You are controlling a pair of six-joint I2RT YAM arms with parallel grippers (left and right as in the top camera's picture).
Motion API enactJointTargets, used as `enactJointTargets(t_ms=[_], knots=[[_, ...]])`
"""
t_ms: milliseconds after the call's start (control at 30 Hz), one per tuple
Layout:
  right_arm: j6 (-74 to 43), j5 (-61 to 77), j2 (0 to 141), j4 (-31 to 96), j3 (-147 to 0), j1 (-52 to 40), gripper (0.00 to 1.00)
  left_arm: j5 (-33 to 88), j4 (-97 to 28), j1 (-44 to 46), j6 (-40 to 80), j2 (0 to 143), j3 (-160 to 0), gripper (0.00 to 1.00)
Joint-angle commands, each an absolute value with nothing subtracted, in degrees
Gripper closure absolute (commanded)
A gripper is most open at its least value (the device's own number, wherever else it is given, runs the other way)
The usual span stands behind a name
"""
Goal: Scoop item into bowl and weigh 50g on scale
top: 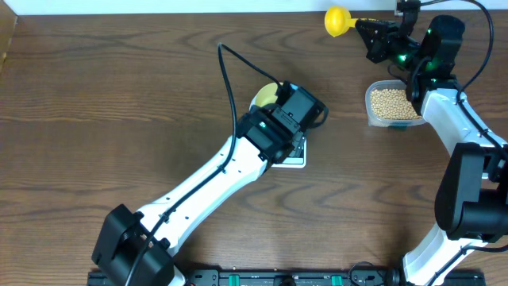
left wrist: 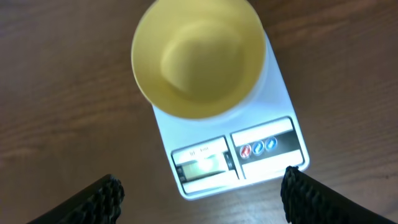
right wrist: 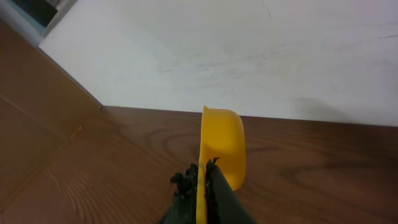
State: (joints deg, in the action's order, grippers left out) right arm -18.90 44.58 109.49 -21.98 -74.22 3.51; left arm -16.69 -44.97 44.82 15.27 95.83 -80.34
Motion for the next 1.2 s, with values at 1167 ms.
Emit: enactJointTargets(t_ms=[1167], knots=[[-14.04,45.15,109.25,-13.98,-75.22,4.10,0.99,-23.00,-46.13,45.52,23.03,109.01,-80.71,0.17]])
